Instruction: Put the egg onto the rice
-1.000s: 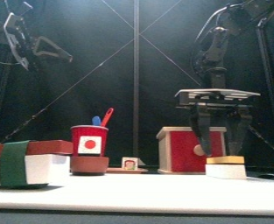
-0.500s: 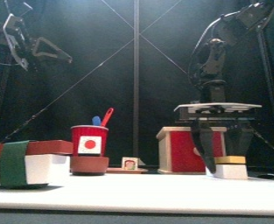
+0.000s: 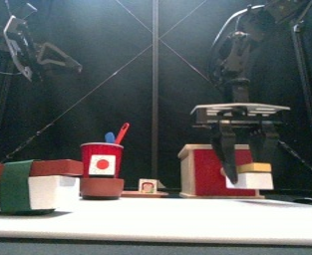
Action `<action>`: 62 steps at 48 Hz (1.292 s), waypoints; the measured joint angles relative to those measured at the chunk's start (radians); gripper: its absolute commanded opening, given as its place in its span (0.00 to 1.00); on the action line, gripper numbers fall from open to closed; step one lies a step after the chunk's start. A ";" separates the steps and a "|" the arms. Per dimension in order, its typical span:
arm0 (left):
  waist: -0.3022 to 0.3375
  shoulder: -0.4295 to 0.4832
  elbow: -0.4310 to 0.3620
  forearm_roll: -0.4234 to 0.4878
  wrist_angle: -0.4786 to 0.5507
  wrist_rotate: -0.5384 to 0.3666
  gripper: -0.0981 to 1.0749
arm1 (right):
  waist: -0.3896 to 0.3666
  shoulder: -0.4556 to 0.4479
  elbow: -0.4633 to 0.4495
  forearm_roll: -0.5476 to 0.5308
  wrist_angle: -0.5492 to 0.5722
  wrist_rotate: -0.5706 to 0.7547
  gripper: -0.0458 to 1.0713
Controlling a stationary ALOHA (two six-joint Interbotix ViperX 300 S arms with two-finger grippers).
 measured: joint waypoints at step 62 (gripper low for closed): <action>0.002 0.002 0.038 -0.064 0.003 0.000 0.13 | 0.092 0.445 -0.572 0.006 0.072 0.107 0.64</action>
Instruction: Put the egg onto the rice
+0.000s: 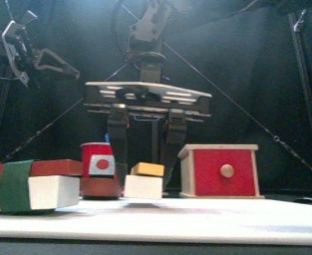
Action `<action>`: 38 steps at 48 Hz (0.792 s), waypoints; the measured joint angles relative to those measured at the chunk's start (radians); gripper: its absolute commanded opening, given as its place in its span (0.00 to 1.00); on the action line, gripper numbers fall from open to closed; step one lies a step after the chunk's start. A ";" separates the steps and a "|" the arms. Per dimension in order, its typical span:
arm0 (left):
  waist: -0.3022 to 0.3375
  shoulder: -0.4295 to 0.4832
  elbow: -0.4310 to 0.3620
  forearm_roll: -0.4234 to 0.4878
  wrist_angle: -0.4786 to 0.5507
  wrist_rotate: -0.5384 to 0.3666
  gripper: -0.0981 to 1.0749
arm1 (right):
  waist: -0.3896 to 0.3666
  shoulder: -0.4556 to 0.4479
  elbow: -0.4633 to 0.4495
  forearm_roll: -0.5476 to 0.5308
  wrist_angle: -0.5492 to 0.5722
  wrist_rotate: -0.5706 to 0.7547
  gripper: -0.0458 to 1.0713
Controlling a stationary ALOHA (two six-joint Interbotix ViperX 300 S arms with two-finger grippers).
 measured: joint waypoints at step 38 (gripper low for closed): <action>-0.002 0.000 0.002 -0.002 0.002 -0.002 0.13 | 0.003 -0.049 -0.005 -0.075 0.063 -0.046 0.91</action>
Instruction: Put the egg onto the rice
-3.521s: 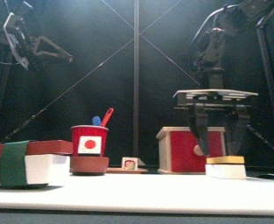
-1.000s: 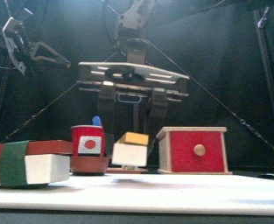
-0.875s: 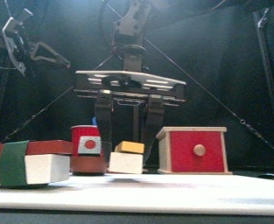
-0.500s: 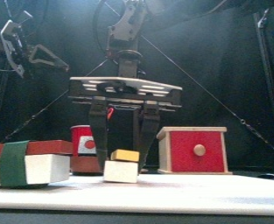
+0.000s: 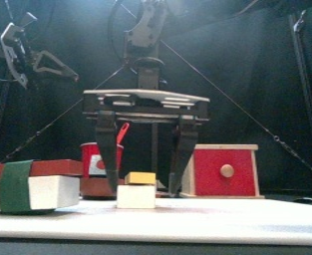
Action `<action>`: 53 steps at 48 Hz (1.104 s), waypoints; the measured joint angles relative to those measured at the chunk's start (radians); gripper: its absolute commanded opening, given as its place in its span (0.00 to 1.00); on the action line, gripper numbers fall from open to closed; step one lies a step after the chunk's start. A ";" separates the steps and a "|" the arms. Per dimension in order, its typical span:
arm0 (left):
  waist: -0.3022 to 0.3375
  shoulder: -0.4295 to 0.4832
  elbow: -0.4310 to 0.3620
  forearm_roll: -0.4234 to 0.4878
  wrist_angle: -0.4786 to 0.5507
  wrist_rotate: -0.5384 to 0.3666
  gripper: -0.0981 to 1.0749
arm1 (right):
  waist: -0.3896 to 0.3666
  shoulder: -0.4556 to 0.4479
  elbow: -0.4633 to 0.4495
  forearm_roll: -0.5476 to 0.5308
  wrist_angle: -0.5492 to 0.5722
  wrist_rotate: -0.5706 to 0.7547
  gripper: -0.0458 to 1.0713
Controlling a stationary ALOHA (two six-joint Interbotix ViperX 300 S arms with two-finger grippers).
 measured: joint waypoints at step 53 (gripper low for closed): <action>-0.080 0.150 -0.179 -0.117 -0.002 -0.002 0.13 | -0.170 -0.825 0.867 0.011 -0.632 -1.118 0.90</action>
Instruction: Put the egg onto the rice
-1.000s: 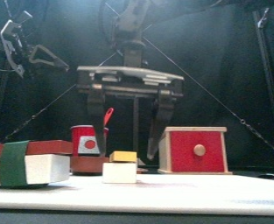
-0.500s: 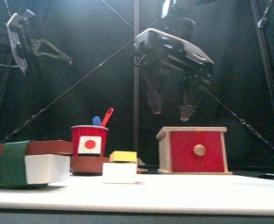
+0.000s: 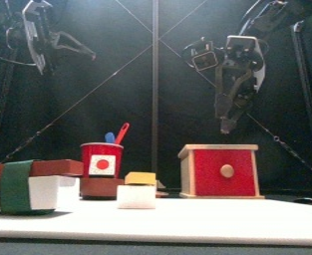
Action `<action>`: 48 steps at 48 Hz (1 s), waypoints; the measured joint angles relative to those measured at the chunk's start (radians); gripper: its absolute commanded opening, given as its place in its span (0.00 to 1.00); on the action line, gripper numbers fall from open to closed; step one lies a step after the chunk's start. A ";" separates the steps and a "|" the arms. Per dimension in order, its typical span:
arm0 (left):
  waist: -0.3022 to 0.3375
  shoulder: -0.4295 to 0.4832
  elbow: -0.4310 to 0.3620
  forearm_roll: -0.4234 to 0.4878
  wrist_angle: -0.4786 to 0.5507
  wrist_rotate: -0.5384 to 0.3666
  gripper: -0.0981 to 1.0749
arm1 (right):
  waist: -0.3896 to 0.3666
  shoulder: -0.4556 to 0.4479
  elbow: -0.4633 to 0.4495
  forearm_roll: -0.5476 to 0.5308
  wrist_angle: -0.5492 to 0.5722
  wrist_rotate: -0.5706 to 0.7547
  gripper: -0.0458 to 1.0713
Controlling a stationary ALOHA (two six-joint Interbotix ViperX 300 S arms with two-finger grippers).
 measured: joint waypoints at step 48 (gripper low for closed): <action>-0.009 0.037 -0.006 0.063 0.002 0.005 0.13 | -0.040 -0.272 0.318 -0.127 -0.537 0.005 0.89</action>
